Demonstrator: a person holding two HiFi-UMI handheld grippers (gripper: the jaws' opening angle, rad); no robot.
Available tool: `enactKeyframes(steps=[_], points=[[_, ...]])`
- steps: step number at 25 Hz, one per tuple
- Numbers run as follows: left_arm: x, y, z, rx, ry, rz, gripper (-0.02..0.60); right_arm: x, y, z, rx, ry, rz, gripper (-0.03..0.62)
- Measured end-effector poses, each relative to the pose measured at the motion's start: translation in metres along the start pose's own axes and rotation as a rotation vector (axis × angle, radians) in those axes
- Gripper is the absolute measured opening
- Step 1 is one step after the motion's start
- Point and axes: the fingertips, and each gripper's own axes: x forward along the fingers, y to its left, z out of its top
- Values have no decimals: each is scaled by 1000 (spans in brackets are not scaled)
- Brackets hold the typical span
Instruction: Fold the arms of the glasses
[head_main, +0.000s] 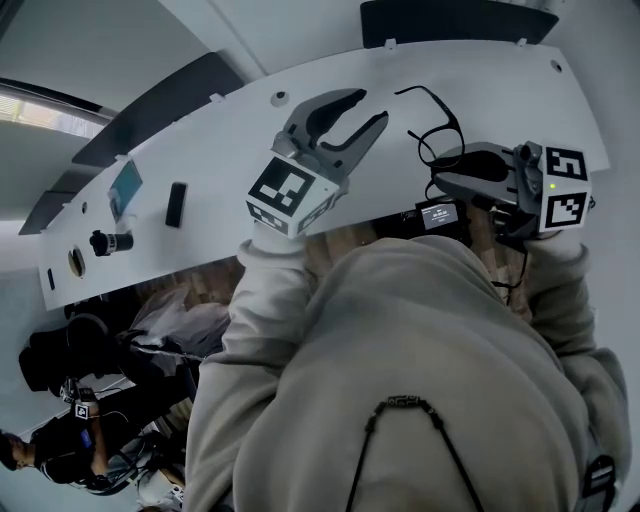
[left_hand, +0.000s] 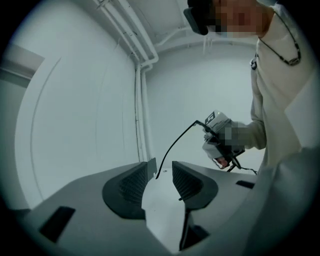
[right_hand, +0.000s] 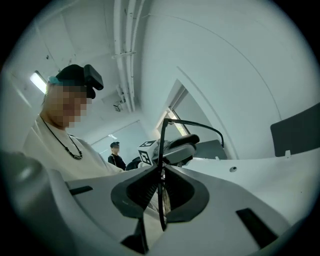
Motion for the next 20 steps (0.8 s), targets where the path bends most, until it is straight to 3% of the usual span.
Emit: enactKeyframes(steps=[6, 10, 13, 20], points=[[12, 5, -3, 57, 39, 0, 147, 22, 36, 2, 8, 21, 127, 58], [20, -3, -5, 99, 64, 0, 138, 24, 47, 5, -10, 41, 166, 58], [18, -3, -6, 111, 69, 23, 40, 26, 44, 5, -11, 48, 158, 58], [13, -26, -14, 99, 88, -2, 20, 24, 41, 13, -20, -8, 123, 58]])
